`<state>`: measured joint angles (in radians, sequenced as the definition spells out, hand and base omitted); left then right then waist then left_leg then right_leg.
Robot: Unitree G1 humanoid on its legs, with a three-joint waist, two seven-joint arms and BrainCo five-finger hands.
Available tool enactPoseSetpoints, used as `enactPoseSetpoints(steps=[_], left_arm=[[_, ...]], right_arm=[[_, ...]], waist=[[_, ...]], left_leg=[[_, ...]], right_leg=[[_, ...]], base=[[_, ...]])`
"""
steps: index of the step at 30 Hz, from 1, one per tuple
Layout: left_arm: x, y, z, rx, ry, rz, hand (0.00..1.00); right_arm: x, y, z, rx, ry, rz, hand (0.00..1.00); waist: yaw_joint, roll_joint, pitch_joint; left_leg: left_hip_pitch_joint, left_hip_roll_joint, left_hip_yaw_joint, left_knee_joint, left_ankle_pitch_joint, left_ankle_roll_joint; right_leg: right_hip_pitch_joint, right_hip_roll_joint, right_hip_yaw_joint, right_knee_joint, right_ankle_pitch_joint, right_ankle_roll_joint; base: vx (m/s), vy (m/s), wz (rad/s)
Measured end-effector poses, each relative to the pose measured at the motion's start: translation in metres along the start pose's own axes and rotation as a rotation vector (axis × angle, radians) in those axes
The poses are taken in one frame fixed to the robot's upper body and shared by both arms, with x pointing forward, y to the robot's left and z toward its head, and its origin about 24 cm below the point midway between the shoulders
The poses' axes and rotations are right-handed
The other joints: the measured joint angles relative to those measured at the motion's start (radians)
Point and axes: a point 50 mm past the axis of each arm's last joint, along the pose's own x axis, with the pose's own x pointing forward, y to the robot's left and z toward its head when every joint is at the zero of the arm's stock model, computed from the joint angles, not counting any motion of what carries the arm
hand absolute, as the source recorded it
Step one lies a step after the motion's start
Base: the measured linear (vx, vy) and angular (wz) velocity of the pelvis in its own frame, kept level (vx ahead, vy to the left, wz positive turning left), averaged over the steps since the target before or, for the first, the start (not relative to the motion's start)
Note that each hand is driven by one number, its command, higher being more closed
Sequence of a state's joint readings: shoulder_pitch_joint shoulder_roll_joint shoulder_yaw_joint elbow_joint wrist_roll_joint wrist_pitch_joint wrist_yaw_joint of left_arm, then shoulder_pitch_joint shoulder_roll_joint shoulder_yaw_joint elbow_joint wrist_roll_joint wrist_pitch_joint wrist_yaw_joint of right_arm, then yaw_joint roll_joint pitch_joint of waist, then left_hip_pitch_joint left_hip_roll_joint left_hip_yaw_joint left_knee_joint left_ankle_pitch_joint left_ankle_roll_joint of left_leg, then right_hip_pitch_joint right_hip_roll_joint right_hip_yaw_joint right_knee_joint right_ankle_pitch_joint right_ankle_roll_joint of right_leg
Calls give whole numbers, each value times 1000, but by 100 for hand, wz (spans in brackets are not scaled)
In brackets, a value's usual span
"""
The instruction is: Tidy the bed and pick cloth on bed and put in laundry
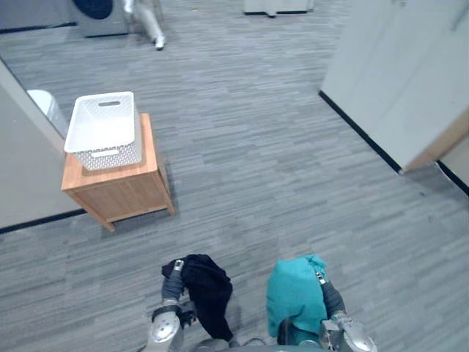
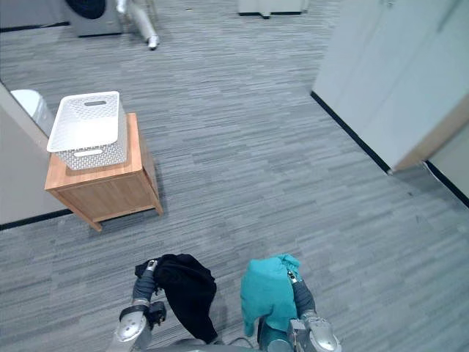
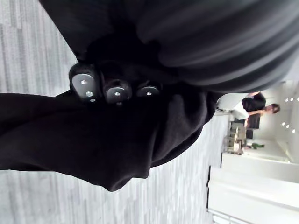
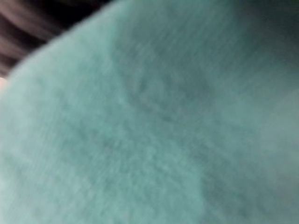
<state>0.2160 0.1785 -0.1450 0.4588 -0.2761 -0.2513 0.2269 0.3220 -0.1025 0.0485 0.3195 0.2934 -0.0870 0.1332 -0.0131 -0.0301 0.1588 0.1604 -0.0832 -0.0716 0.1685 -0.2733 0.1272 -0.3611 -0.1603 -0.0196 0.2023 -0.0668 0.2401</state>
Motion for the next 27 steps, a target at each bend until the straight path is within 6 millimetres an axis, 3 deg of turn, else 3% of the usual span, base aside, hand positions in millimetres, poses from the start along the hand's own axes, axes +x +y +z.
enactPoseSetpoints(steps=[2,3,4,5,6,7,8,9,10,12,13,14,15,17,18,19,20,21,22,23,24,25,27], left_arm=[[-4,7,0,4,-3,27,100],[-12,9,-3,-25,0,49,100],[-10,5,0,-41,-12,47,100],[-8,-6,3,-76,-22,34,100],[-8,-12,4,-102,-22,30,100],[-10,-18,3,-141,-13,38,100],[-8,-19,5,-144,-19,33,100],[-8,-19,6,-145,-24,32,100],[-7,-16,10,-156,-43,40,100],[-6,-13,17,-171,-74,53,100],[-5,-12,21,-179,-92,56,100],[-6,-13,28,-198,-120,52,100],[-7,-16,33,-214,-144,43,100],[-8,-21,41,-234,-172,32,100],[-8,-21,40,-233,-166,32,100],[-9,-20,38,-231,-154,35,100],[-10,-22,33,-237,-126,53,100],[-9,-22,30,-225,-113,52,100],[-8,-20,29,-200,-112,54,100],[-8,-17,29,-186,-112,57,100],[-5,-15,30,-159,-113,54,100],[-4,-17,32,-155,-118,51,100],[-3,-20,35,-145,-124,35,100]], right_arm=[[-1,-1,0,2,7,3,100],[0,-7,2,-24,18,-4,100],[3,-10,6,-33,10,-10,100],[8,-16,12,-48,4,-33,100],[8,-23,17,-74,3,-38,100],[13,-25,26,-106,-11,-26,100],[17,-24,31,-103,-28,-29,100],[20,-22,35,-104,-44,-26,100],[20,-21,36,-102,-62,-24,100],[21,-22,42,-122,-90,-16,100],[21,-21,43,-133,-92,-10,100],[20,-23,42,-148,-87,-14,100],[18,-27,41,-153,-80,-26,100],[18,-30,42,-164,-77,-33,100],[18,-29,41,-159,-75,-29,100],[17,-28,39,-155,-70,-27,100],[19,-25,41,-156,-82,-13,100],[21,-25,42,-153,-88,-13,100],[22,-22,38,-135,-78,-13,100],[23,-20,34,-123,-64,-12,100],[22,-14,23,-105,-31,-1,100],[22,-13,20,-107,-22,5,100],[17,-7,11,-110,5,26,100]], waist=[[1,4,-16],[-2,39,-67],[-15,49,-69],[-30,92,-69],[-25,129,-68],[-2,172,-56],[3,172,-46],[3,162,-39],[4,144,-29],[9,129,-19],[13,121,-14],[14,118,-11],[14,125,-12],[34,131,-8],[56,109,-19],[58,84,-31],[56,68,-39],[51,62,-46],[41,33,-50],[27,9,-49],[10,-14,-38],[9,-9,-31],[-11,30,-17]], left_leg=[[84,19,-34,31,-109,6],[115,72,-37,95,-152,-18],[58,92,-18,246,-170,-40],[-77,161,49,549,-129,-109],[-141,227,90,695,-56,-114],[-247,347,162,905,59,-92],[-299,365,187,963,46,-82],[-322,354,198,957,39,-89],[-351,322,234,889,18,-122],[-391,268,304,721,5,-136],[-406,230,349,578,15,-152],[-418,193,456,348,47,-189],[-434,187,525,219,74,-207],[-473,188,571,117,104,-191],[-477,181,595,110,102,-186],[-471,165,605,112,107,-159],[-441,137,603,109,158,-54],[-415,127,590,102,209,33],[-384,94,571,98,200,67],[-361,71,549,90,189,65],[-307,49,481,81,163,59],[-278,49,448,76,160,50],[-155,75,317,30,142,17]], right_leg=[[-2,-1,0,12,34,-32],[10,51,-21,62,68,-111],[13,56,-44,104,93,-136],[32,82,-78,142,104,-155],[58,113,-100,138,89,-179],[130,174,-116,90,65,-217],[194,185,-119,52,51,-242],[233,179,-122,30,43,-254],[305,165,-130,-12,33,-266],[395,153,-135,-74,9,-287],[431,140,-148,-103,-11,-286],[488,138,-176,-143,-33,-280],[529,156,-201,-170,-47,-263],[589,186,-229,-166,-116,-243],[601,165,-246,-120,-184,-220],[602,139,-256,-80,-222,-193],[550,96,-270,157,-276,-138],[444,34,-281,440,-255,-89],[356,-35,-290,663,-161,-89],[322,-75,-300,757,-105,-124],[261,-113,-324,863,-138,-158],[242,-112,-329,861,-154,-169],[195,-58,-294,670,-220,-160]], base=[[688,-550,69],[825,-570,78],[676,-476,103],[348,-287,86],[584,-456,47],[596,-403,5],[725,-458,0],[577,-350,14],[685,-398,21],[508,-253,21],[433,-160,42],[606,-189,58],[605,-166,65],[566,-58,35],[556,5,3],[641,-1,-8],[683,1,6],[678,-2,19],[523,13,43],[650,-20,95],[646,-36,106],[766,-79,143],[656,-168,158]])
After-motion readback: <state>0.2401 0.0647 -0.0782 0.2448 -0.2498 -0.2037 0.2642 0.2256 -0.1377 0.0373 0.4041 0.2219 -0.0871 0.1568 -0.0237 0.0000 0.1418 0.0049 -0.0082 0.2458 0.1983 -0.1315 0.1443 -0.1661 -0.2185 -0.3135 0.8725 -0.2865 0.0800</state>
